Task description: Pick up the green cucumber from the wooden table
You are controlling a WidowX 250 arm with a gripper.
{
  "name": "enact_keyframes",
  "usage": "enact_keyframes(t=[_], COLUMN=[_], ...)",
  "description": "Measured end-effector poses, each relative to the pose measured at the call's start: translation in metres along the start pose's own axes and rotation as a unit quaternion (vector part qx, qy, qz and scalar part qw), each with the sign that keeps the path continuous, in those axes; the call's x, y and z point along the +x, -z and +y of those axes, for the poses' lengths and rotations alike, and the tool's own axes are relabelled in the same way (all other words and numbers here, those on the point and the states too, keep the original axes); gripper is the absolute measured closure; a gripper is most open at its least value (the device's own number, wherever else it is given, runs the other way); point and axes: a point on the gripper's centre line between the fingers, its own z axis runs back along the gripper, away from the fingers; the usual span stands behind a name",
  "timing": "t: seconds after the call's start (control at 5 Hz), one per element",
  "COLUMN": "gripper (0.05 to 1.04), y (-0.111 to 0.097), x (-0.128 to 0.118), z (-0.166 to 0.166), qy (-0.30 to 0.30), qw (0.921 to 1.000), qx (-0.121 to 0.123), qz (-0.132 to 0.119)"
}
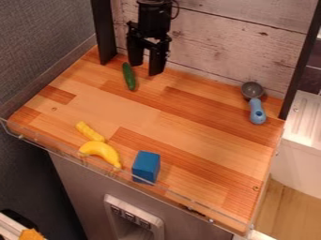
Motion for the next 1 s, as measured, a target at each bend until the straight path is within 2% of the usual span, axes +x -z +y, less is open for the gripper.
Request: enact_keyframes(t=[0.4,0.6,0.8,1.0], gripper=[0.085,0.085,0.085,0.087], y=[0.008,0.012,0.024,0.034], x=[-0.007,-0.01,-0.009,-0.01], z=[0.019,0.026,0.03,0.029], qy=[-0.065,-0.111,-0.134,-0.126], qw=[0.9979,0.9936,0.9908,0.9918], qx=[-0.008,-0.011,-0.012,-0.009], qz=[-0.002,-0.012,-0.017,-0.022])
